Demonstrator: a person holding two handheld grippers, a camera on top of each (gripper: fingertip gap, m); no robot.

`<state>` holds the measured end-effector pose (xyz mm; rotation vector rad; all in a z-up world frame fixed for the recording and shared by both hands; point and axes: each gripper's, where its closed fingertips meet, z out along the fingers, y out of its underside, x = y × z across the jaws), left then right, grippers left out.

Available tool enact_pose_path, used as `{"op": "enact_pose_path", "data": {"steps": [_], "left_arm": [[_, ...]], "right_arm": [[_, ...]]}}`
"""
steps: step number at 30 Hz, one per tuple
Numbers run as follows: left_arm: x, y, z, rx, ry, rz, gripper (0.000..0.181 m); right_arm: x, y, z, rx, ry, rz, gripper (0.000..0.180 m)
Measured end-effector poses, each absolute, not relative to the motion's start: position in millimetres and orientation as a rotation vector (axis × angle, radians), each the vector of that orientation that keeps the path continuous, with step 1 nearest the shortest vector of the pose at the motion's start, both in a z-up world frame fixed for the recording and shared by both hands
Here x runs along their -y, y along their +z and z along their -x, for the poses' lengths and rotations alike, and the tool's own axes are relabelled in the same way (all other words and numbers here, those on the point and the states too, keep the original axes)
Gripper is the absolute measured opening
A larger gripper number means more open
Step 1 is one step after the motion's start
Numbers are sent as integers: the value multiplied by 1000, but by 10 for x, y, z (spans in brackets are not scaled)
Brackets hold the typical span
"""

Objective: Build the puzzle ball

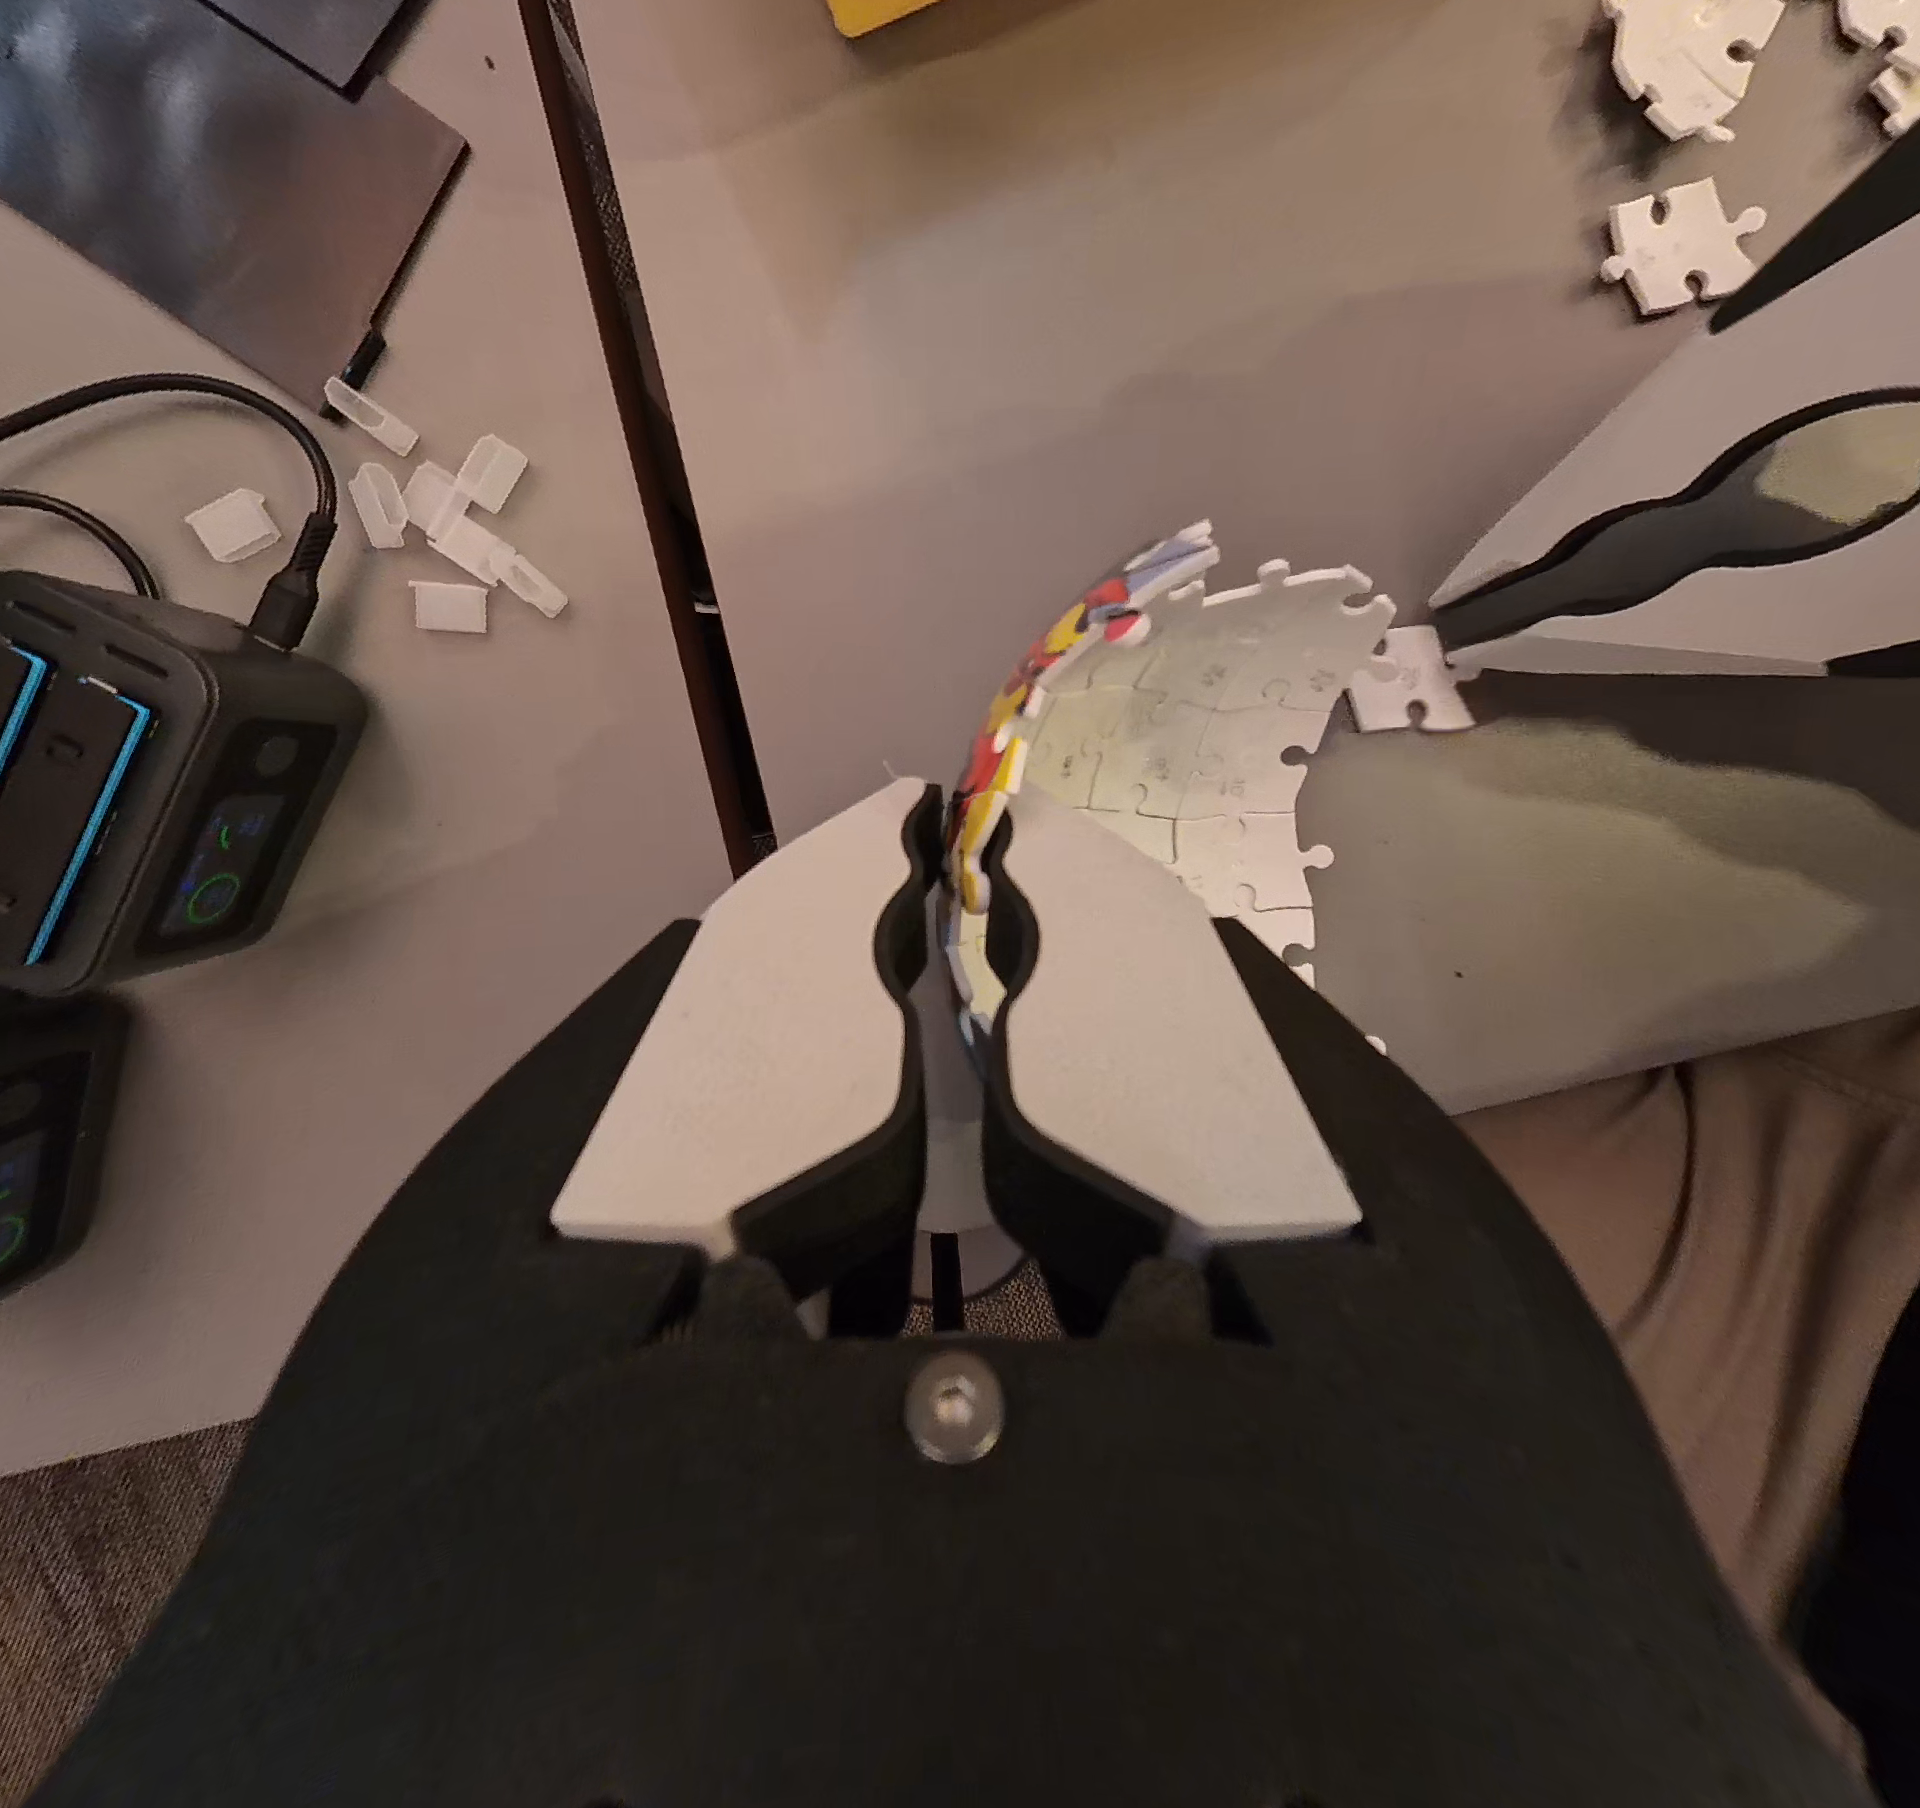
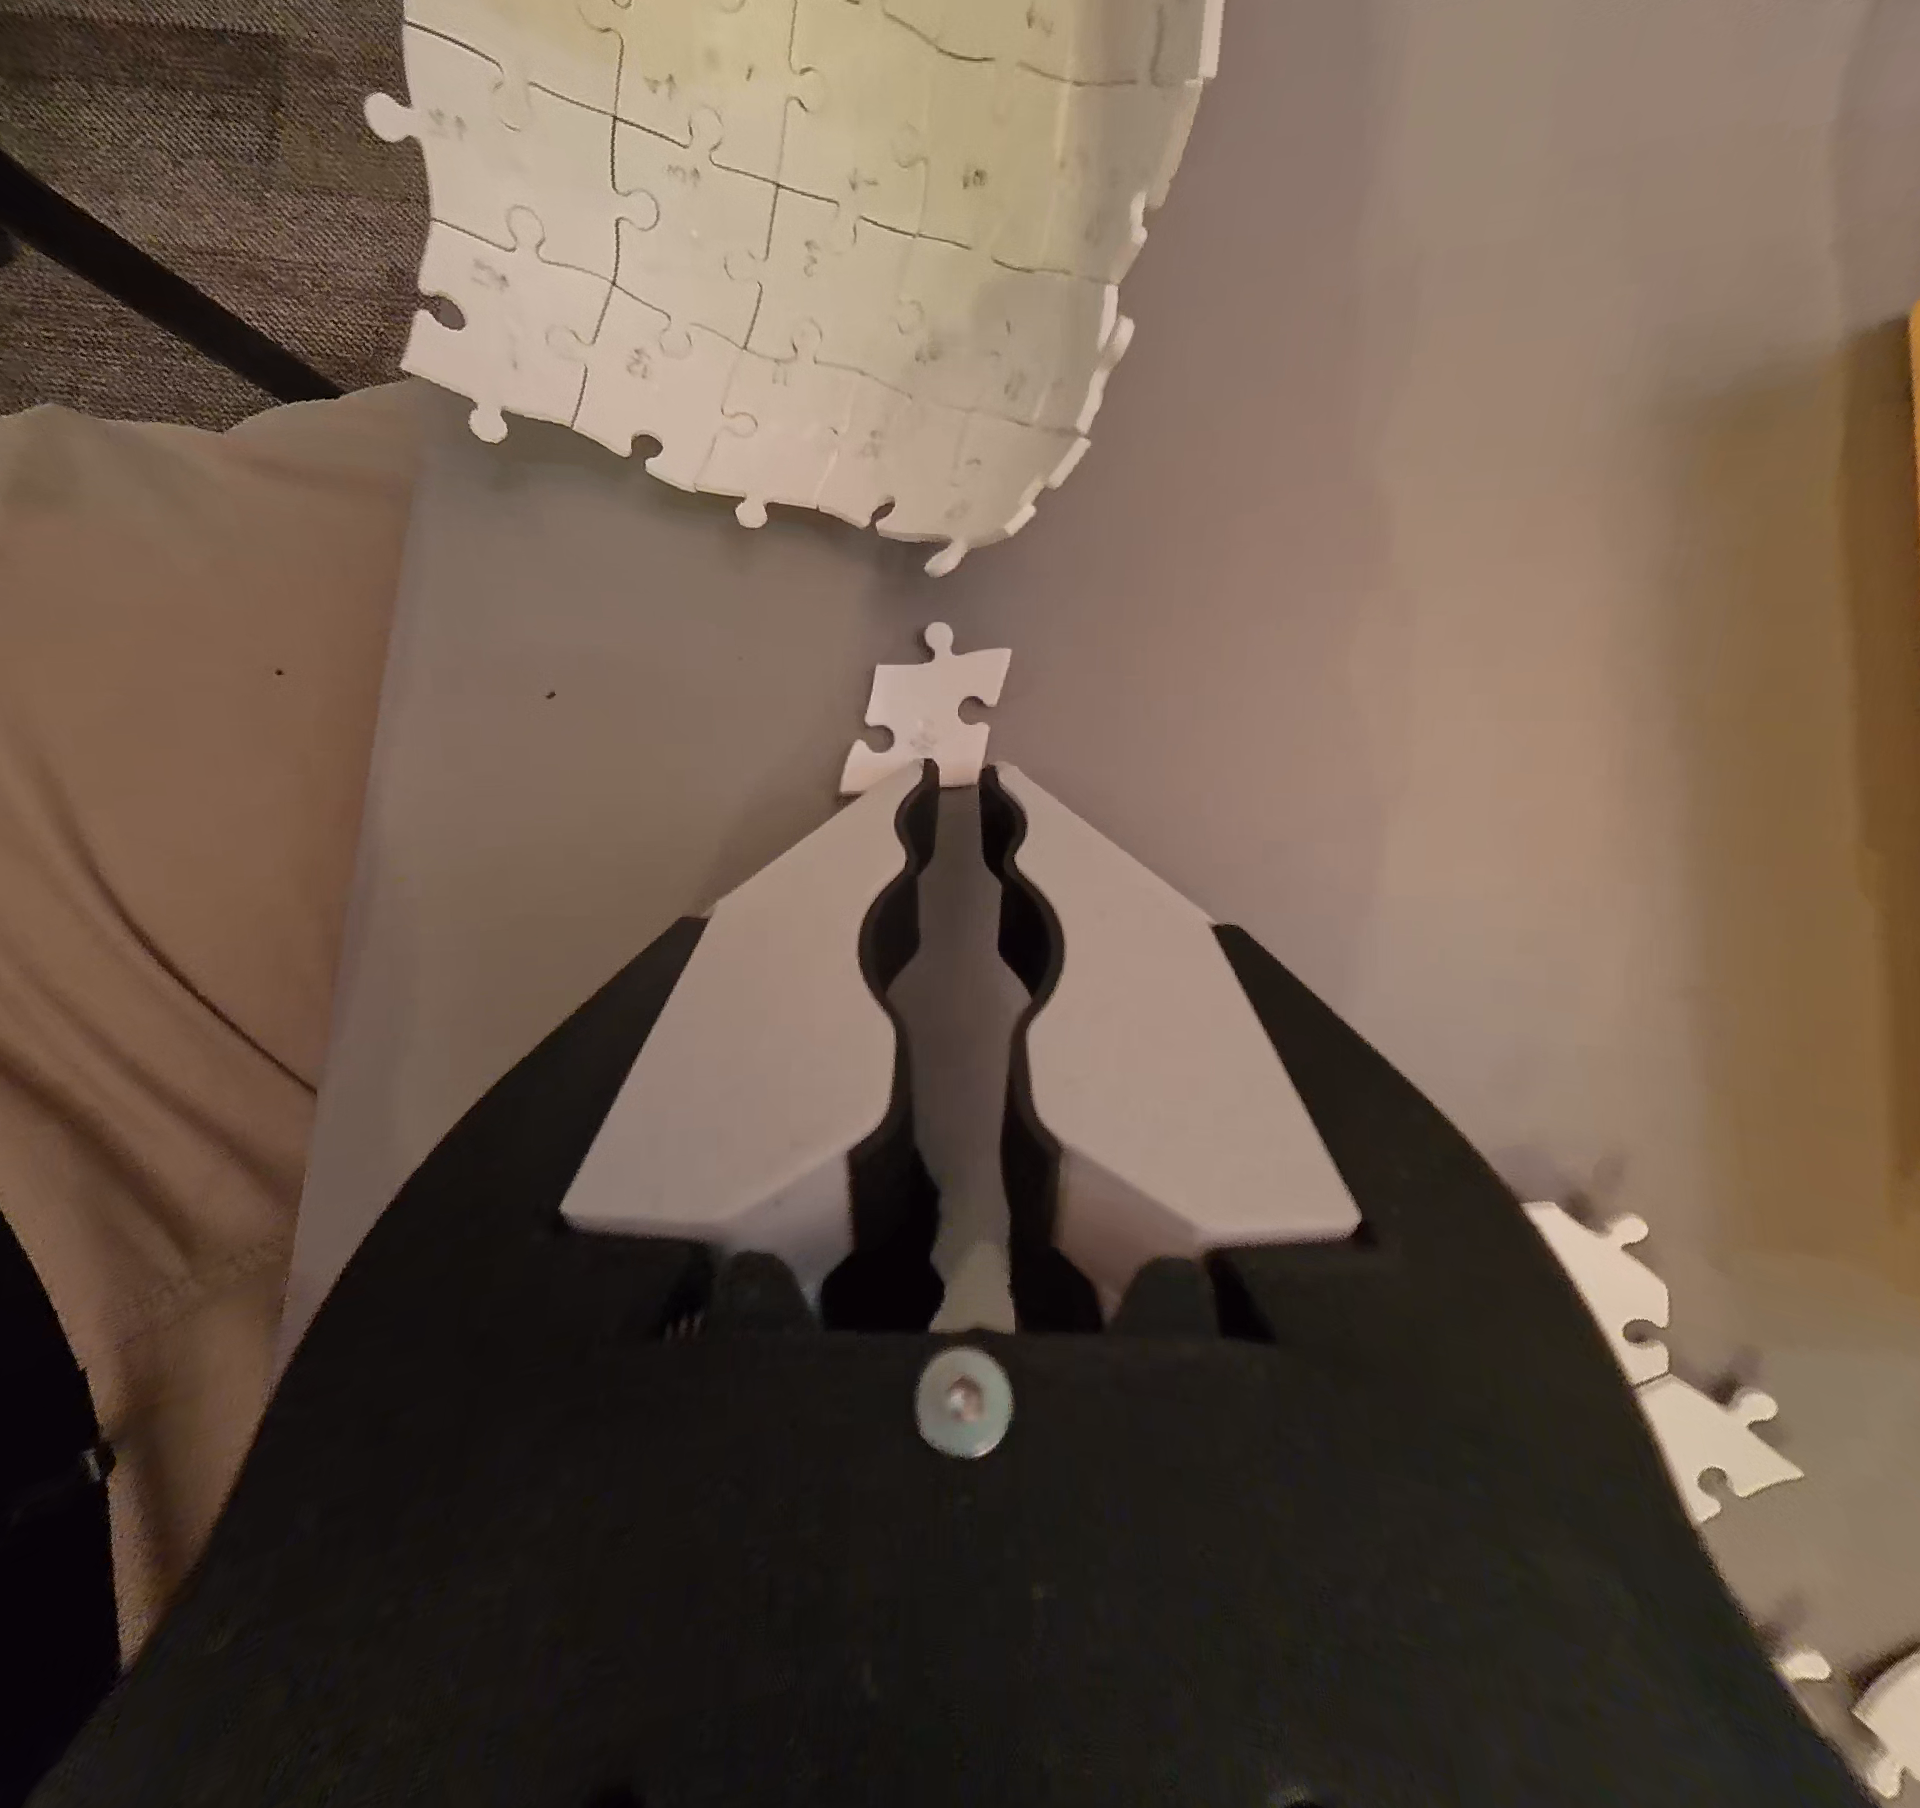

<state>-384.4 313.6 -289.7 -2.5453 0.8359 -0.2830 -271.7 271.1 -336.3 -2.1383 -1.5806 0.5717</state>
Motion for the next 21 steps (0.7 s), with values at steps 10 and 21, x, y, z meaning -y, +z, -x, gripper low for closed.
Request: {"op": "enact_pose_path", "data": {"steps": [10, 21], "left_arm": [[-3160, -2902, 3818, -885, -245, 2555, 5], [-3271, -2828, 3704, -1013, -186, 2558, 5]], "right_arm": [[-2646, -3408, 2701, 1616, 579, 2135, 5], [-2698, -3430, 2690, 1643, 561, 2114, 5]]}}
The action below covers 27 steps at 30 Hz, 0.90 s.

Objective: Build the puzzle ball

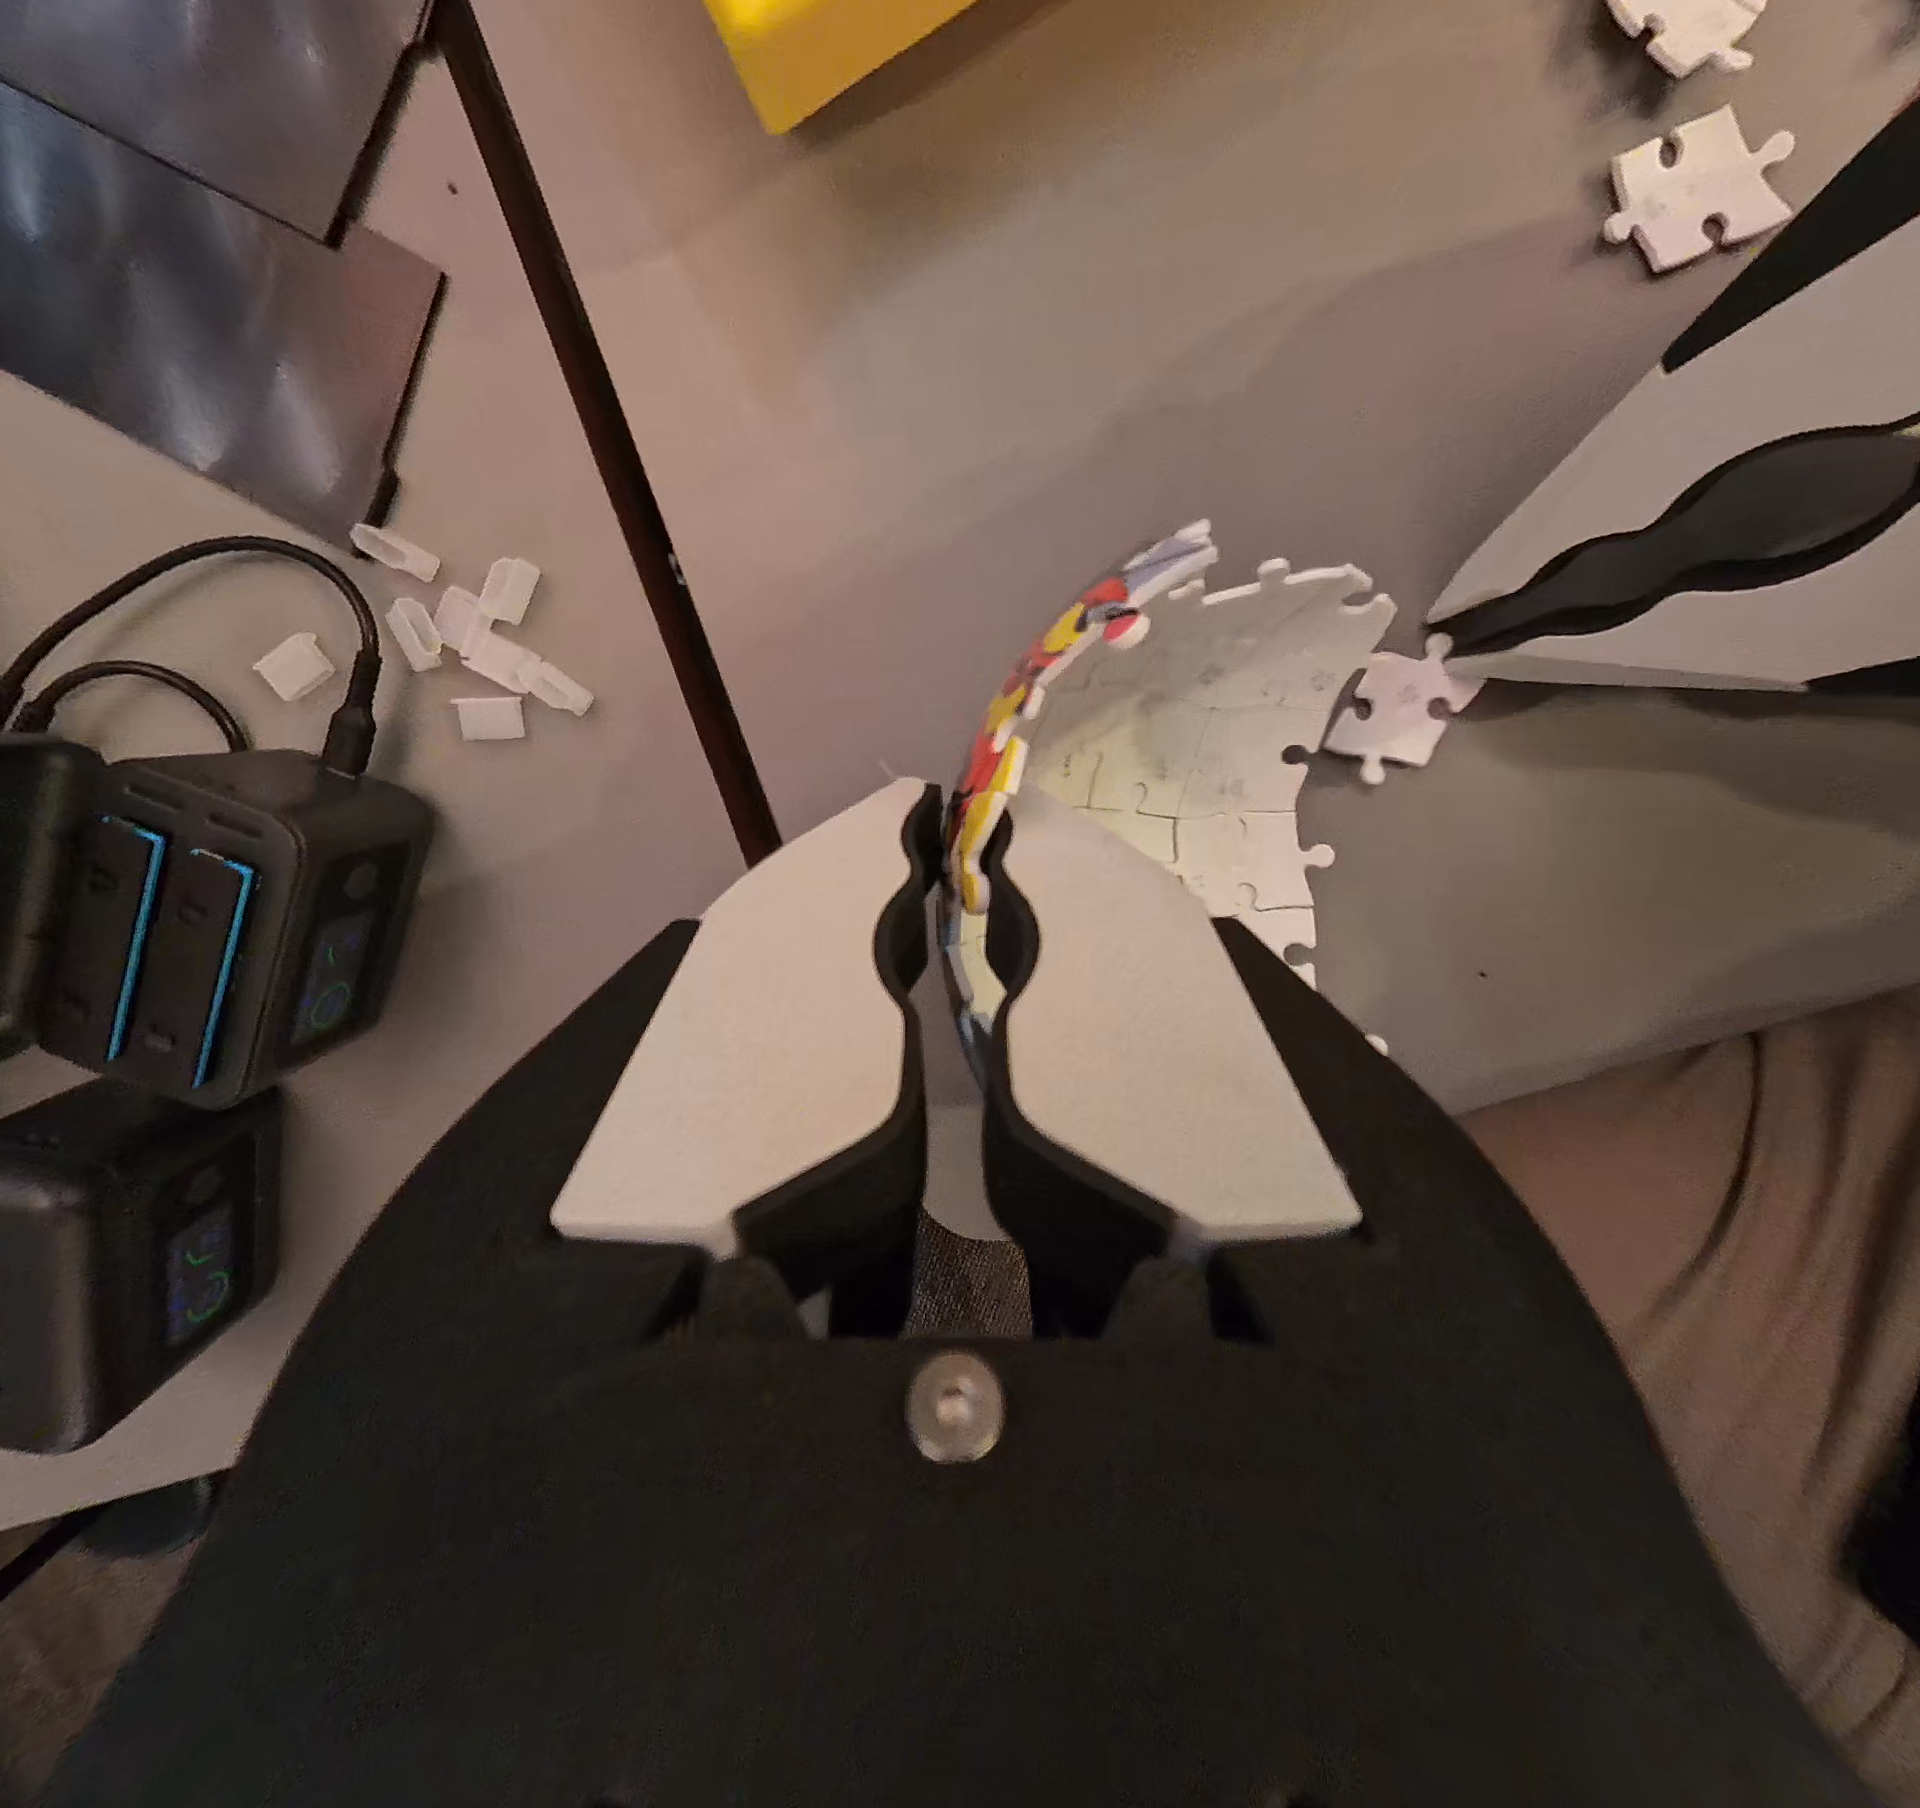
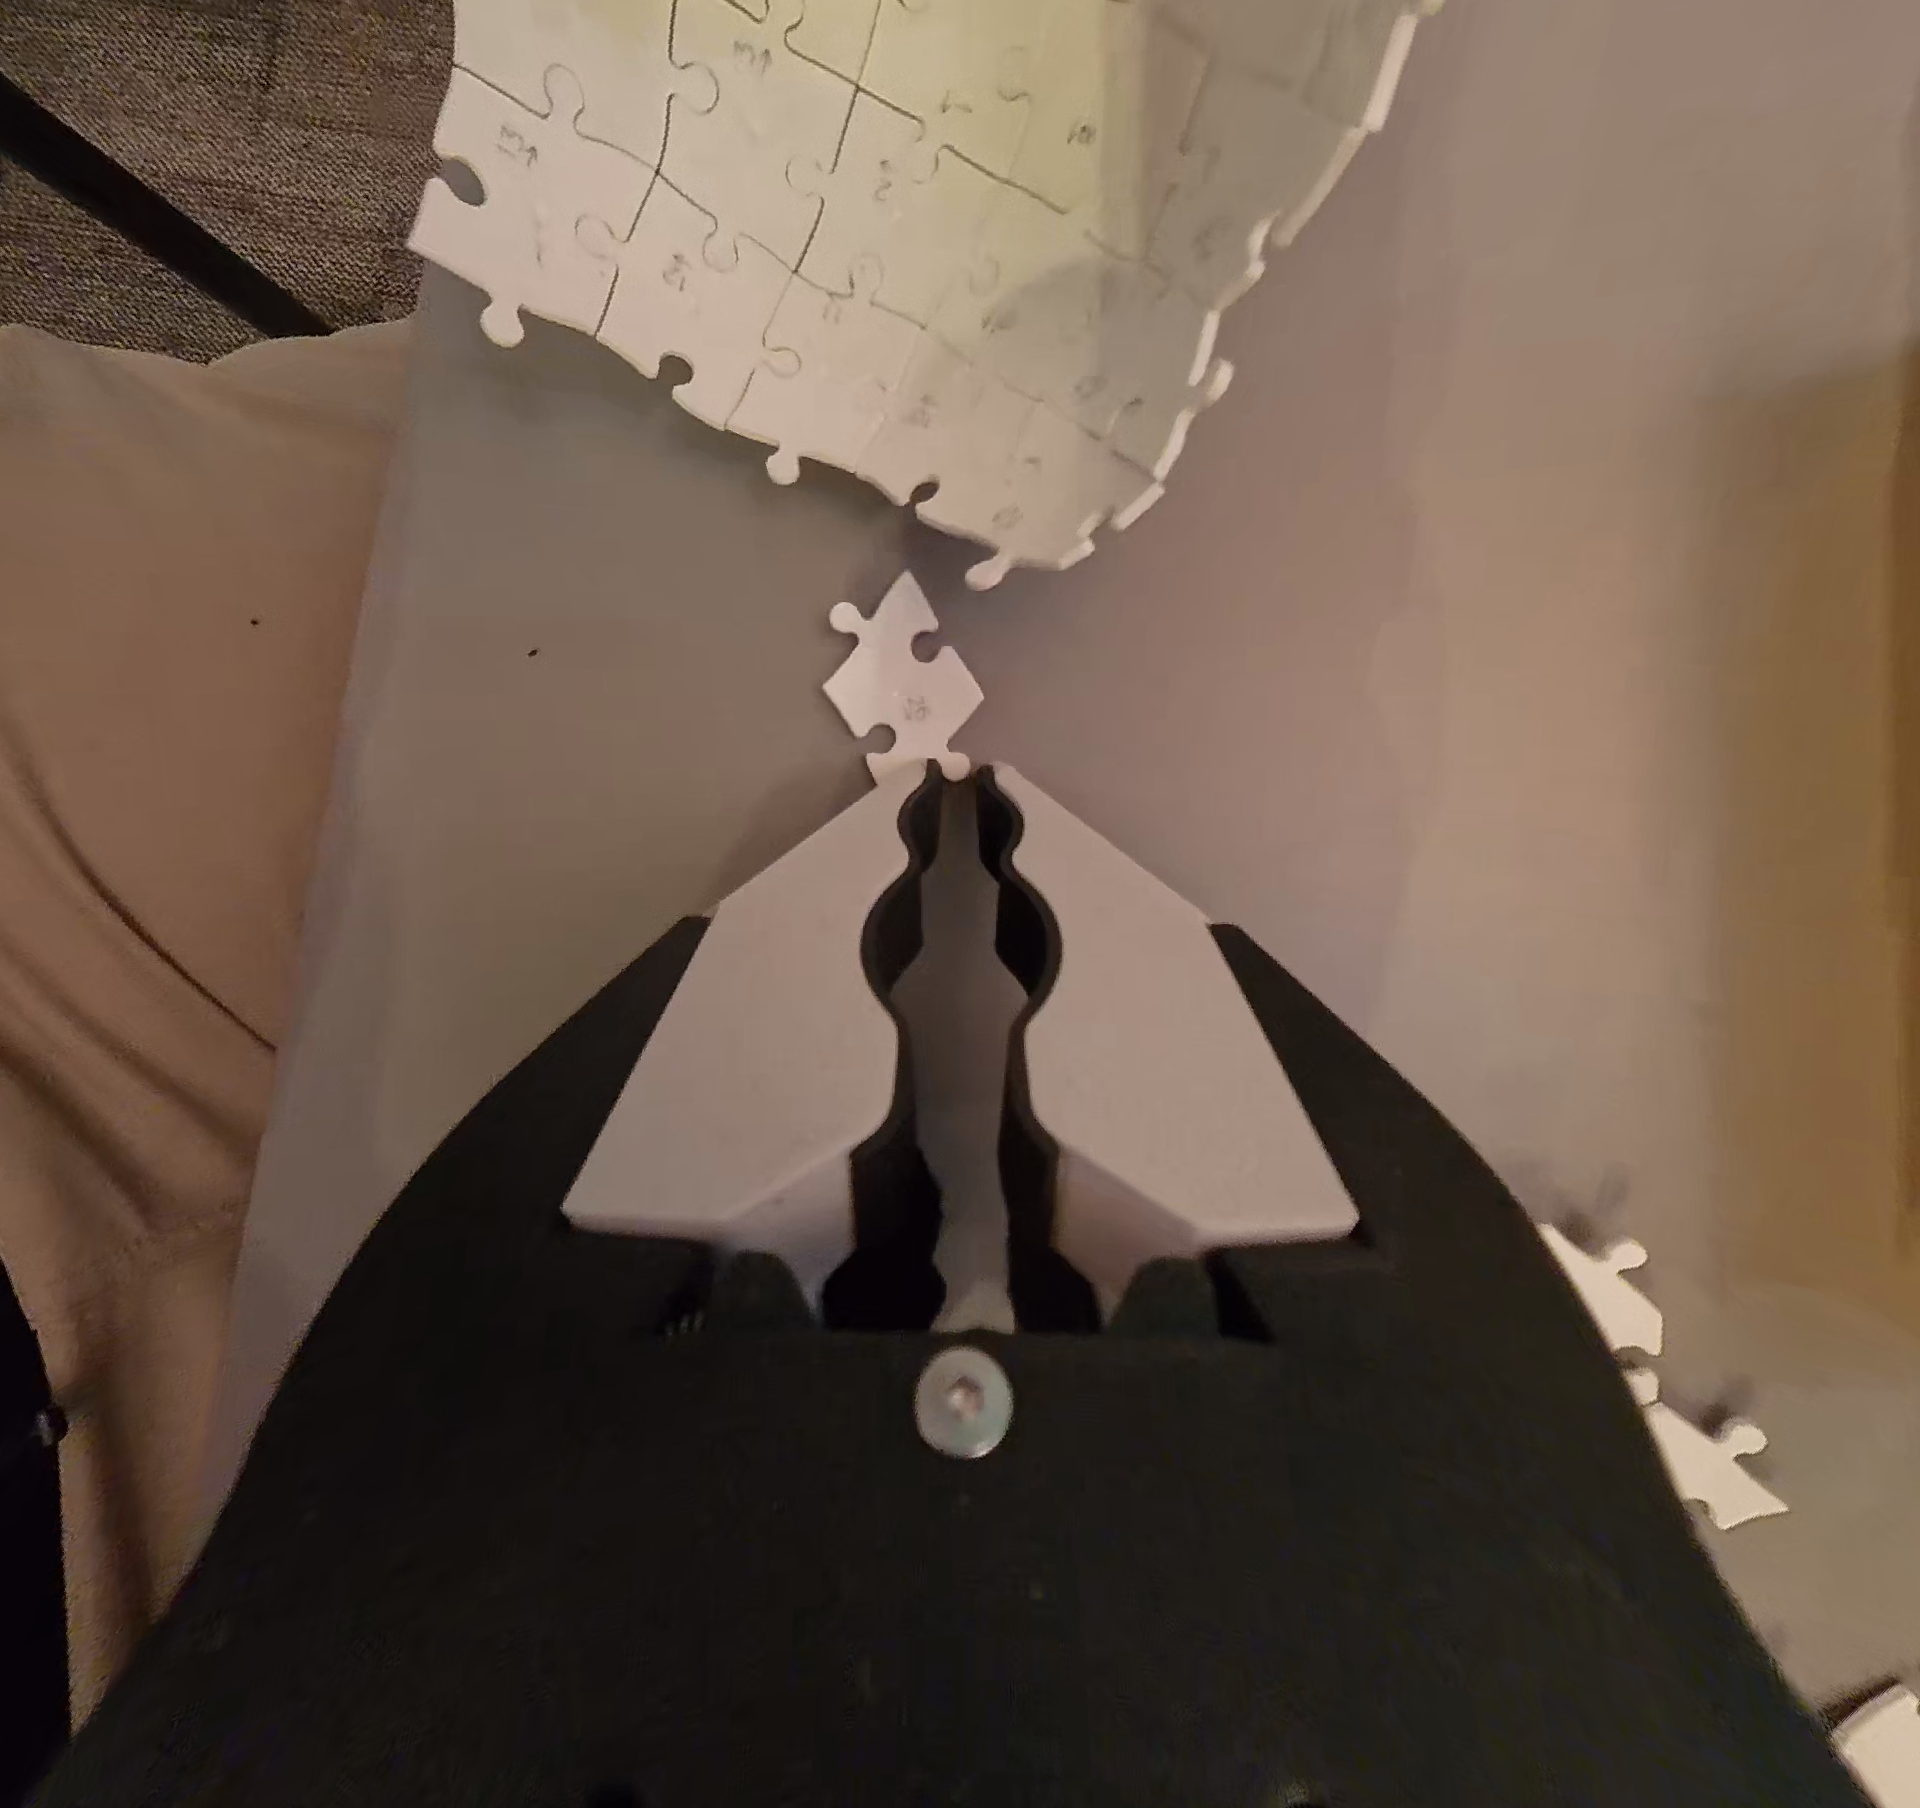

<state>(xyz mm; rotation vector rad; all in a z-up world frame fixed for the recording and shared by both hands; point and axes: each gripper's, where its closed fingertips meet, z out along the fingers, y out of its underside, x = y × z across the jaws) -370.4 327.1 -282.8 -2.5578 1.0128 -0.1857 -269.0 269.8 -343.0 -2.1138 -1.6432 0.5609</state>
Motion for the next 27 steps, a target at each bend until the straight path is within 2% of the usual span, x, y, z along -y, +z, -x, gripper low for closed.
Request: {"op": "enact_pose_path", "data": {"steps": [27], "left_arm": [[-3288, -2920, 3588, -1362, 41, 2645, 6]], "right_arm": [[-2672, -3410, 2769, 1704, 553, 2040, 4]]}}
